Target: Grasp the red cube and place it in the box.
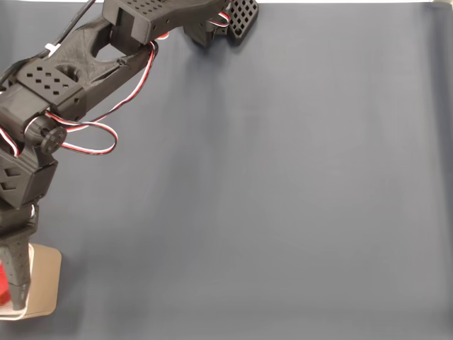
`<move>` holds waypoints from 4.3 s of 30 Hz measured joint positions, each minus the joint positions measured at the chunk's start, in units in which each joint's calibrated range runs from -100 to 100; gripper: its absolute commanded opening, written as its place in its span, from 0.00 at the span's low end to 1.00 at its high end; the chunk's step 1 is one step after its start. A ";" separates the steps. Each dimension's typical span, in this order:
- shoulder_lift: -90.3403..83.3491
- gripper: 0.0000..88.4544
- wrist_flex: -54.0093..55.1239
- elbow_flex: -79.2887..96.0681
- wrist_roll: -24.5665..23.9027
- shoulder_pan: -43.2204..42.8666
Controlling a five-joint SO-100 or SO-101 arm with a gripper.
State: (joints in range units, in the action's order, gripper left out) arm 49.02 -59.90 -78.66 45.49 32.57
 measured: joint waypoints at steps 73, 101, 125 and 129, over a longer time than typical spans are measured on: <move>-94.92 0.00 11.77 123.42 0.73 -28.56; -140.51 0.00 11.77 172.88 2.93 -34.12; -148.24 0.00 -9.63 178.03 1.61 -33.75; -148.33 0.00 -12.01 178.03 1.95 -33.75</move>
State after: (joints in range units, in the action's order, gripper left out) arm -99.31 -71.92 99.37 47.45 -1.19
